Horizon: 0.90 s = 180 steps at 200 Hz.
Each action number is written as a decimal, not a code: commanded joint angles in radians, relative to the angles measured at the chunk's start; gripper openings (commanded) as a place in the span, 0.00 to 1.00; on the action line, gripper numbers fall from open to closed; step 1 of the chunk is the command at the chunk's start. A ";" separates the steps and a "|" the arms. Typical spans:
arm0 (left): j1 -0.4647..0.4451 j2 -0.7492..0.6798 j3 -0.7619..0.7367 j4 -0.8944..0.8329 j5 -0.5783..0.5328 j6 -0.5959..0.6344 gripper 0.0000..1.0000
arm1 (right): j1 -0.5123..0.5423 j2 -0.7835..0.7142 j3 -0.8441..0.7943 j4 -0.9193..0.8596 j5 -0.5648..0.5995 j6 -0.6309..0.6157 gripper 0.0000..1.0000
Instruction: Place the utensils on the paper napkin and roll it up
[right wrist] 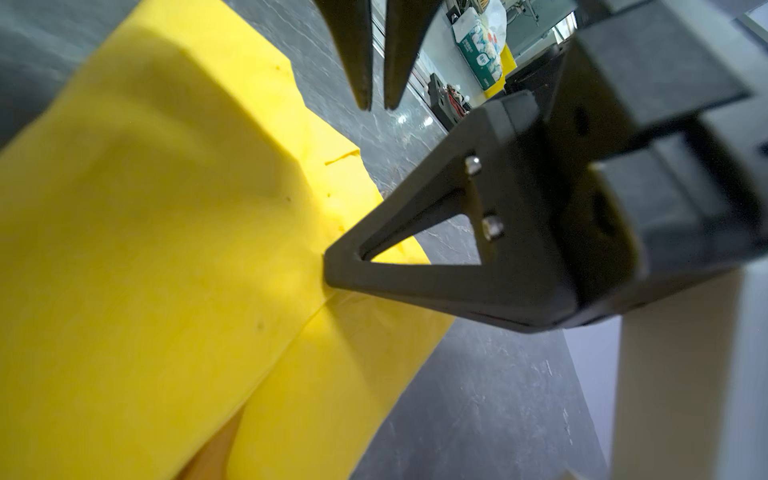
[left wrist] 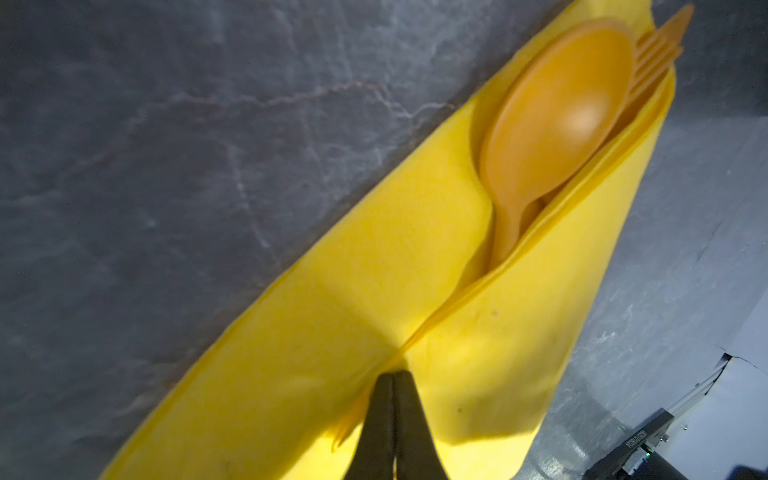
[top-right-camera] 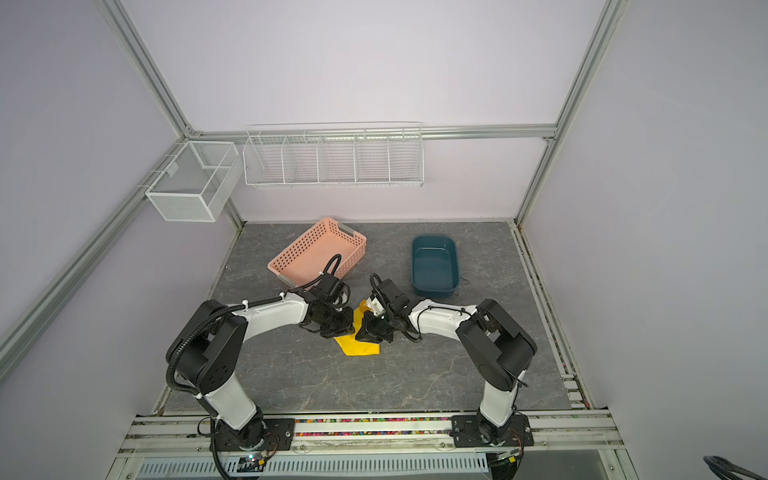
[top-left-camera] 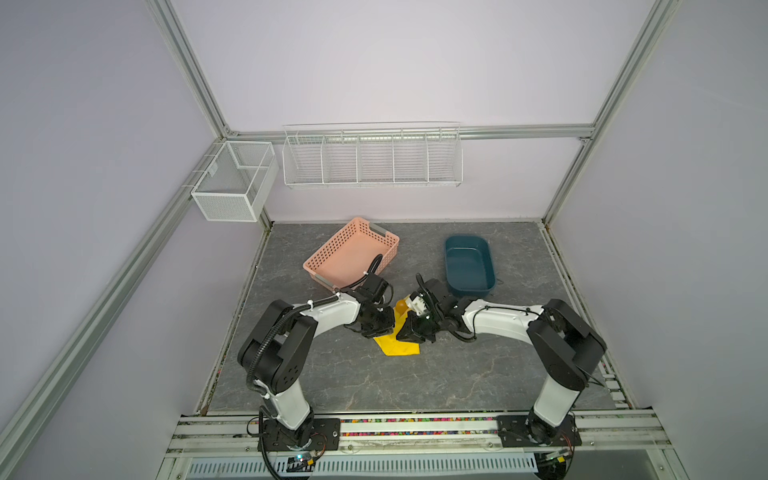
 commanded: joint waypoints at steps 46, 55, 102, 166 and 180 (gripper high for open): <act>-0.005 -0.001 -0.046 -0.044 -0.035 -0.002 0.00 | 0.011 0.024 -0.053 -0.071 0.007 -0.060 0.11; -0.004 -0.007 -0.050 -0.043 -0.033 -0.005 0.00 | 0.011 0.028 -0.056 -0.082 0.013 -0.069 0.11; -0.006 -0.036 -0.029 -0.060 -0.026 -0.011 0.00 | 0.013 0.035 -0.077 -0.105 0.020 -0.096 0.11; -0.018 -0.091 0.052 -0.078 -0.001 -0.035 0.00 | 0.013 0.044 -0.088 -0.135 0.033 -0.120 0.10; -0.028 -0.089 0.069 -0.078 0.000 -0.040 0.00 | 0.013 0.044 -0.089 -0.141 0.035 -0.124 0.10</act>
